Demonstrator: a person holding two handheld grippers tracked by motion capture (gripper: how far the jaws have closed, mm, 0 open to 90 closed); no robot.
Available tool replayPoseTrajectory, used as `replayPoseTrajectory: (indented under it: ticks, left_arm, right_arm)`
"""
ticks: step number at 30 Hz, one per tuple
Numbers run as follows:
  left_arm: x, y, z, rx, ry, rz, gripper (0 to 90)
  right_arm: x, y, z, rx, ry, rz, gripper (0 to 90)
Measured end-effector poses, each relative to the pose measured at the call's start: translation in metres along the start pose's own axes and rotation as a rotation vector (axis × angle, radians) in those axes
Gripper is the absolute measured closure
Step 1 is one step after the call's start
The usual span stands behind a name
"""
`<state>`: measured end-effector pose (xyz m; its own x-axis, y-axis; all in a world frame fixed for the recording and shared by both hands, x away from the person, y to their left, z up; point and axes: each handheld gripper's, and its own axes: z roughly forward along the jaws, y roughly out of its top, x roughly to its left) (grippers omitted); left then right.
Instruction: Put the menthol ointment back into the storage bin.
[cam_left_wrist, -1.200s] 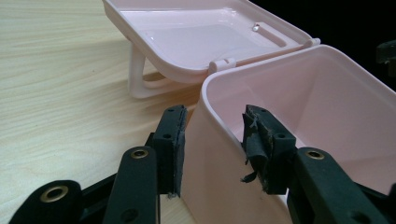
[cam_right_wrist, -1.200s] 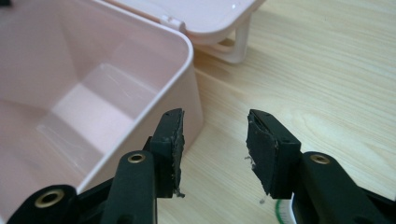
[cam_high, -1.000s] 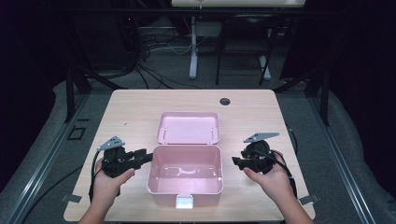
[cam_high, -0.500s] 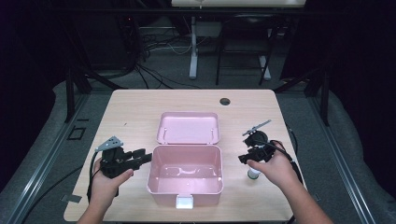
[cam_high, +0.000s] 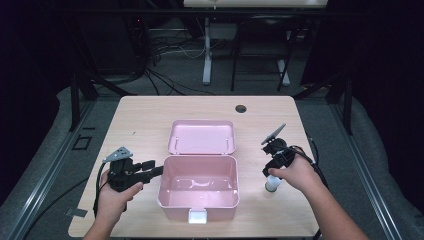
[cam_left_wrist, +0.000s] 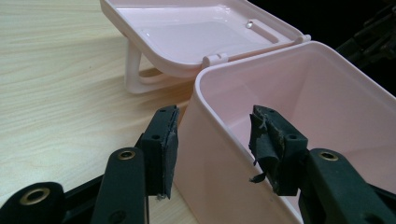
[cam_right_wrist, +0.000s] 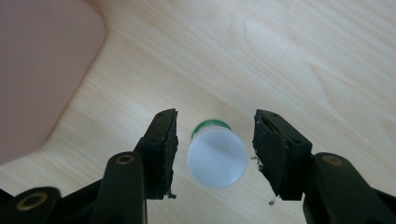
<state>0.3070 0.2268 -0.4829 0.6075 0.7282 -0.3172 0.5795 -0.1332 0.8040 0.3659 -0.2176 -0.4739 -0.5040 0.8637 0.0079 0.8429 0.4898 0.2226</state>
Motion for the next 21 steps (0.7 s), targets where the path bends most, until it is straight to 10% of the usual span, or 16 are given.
replayPoseTrajectory:
  ticks: [21]
  left_arm:
    - [0.003, -0.001, -0.002, -0.008, 0.004, -0.023, 49.6]
  right_arm:
    - [-0.006, -0.008, 0.023, 0.095, 0.009, 0.012, 44.4]
